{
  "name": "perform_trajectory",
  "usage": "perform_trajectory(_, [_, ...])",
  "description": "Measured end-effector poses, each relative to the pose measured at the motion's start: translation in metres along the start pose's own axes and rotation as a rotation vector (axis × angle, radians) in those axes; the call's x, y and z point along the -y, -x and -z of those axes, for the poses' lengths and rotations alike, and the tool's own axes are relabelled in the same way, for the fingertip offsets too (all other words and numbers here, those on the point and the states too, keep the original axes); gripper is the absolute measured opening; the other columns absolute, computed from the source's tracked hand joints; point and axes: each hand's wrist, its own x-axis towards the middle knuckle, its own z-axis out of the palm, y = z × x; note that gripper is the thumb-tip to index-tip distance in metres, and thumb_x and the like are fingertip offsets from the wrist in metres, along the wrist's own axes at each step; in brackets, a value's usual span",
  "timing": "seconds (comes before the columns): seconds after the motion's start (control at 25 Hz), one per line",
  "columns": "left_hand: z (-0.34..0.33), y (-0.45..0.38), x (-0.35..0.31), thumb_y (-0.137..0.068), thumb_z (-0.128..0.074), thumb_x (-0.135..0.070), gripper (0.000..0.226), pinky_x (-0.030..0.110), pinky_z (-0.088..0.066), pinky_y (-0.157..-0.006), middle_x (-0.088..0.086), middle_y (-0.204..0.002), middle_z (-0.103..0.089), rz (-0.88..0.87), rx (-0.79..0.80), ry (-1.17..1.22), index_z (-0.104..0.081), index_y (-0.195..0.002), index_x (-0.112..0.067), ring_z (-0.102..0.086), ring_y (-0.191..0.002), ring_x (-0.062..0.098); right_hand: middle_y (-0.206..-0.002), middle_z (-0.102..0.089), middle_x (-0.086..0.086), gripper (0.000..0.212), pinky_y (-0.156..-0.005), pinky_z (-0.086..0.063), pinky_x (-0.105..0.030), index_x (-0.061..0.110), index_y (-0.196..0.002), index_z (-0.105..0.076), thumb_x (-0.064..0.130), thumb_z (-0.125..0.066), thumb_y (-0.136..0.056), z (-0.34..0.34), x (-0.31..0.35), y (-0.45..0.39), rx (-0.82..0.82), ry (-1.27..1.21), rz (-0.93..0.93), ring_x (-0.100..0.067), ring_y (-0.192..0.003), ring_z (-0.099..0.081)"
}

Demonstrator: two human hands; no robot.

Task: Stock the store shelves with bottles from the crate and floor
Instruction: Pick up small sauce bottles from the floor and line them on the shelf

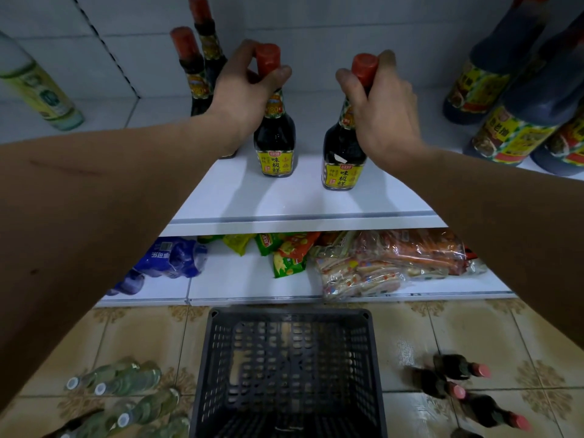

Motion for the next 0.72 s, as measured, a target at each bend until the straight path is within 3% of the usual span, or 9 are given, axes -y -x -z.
perform_trajectory(0.16, [0.002,-0.005,0.001,-0.088,-0.065,-0.040,0.022,0.046,-0.057,-0.080,0.005,-0.090,-0.058,0.029,-0.027,-0.008,-0.049,-0.096,-0.028,-0.059,-0.083,0.020,-0.092,-0.054,-0.003,0.047,-0.070,-0.035,-0.036,0.010,-0.114,-0.042,0.052,-0.047,-0.096,-0.001,0.005,0.000,0.020,0.003,-0.007,-0.030,-0.083,-0.049])
perform_trajectory(0.28, [0.001,-0.003,0.001,-0.086,-0.069,-0.039,0.032,0.031,-0.052,-0.069,-0.001,-0.088,-0.058,0.060,-0.049,0.006,-0.050,-0.104,-0.022,-0.058,-0.079,0.014,-0.089,-0.057,-0.004,0.041,-0.073,-0.044,-0.040,0.016,-0.103,-0.037,0.052,-0.052,-0.093,0.003,0.006,-0.001,0.066,-0.041,-0.022,-0.035,-0.087,-0.057])
perform_trajectory(0.36, [-0.004,0.003,0.006,-0.081,-0.076,-0.033,0.047,0.022,-0.049,-0.076,-0.005,-0.096,-0.060,0.106,0.002,-0.009,-0.050,-0.118,-0.017,-0.058,-0.087,0.012,-0.091,-0.059,-0.002,0.043,-0.077,-0.049,-0.041,0.017,-0.104,-0.038,0.049,-0.060,-0.088,0.006,0.002,0.001,0.125,-0.037,-0.039,-0.034,-0.089,-0.060])
perform_trajectory(0.48, [-0.010,0.012,0.020,-0.079,-0.080,-0.022,0.069,0.029,-0.044,-0.099,0.002,-0.123,-0.059,0.174,0.080,-0.078,-0.042,-0.136,-0.016,-0.055,-0.110,0.017,-0.090,-0.060,0.008,0.044,-0.080,-0.049,-0.037,0.021,-0.113,-0.043,0.037,-0.071,-0.083,0.007,-0.011,0.008,0.229,0.011,-0.044,-0.027,-0.091,-0.063])
perform_trajectory(0.6, [-0.013,0.010,0.029,-0.084,-0.074,-0.014,0.066,0.027,-0.040,-0.098,0.004,-0.133,-0.057,0.166,0.048,-0.125,-0.039,-0.140,-0.016,-0.053,-0.122,0.023,-0.081,-0.053,0.019,0.041,-0.077,-0.044,-0.031,0.023,-0.115,-0.048,0.026,-0.074,-0.083,0.003,-0.019,0.006,0.208,-0.026,-0.028,-0.019,-0.087,-0.060])
perform_trajectory(0.72, [-0.016,0.004,0.030,-0.086,-0.071,-0.012,0.066,0.023,-0.038,-0.093,0.005,-0.134,-0.056,0.162,0.025,-0.131,-0.037,-0.143,-0.017,-0.053,-0.123,0.024,-0.085,-0.057,0.009,0.043,-0.078,-0.046,-0.033,0.018,-0.116,-0.048,0.023,-0.074,-0.081,-0.008,-0.018,-0.005,0.165,-0.040,-0.017,-0.022,-0.088,-0.059])
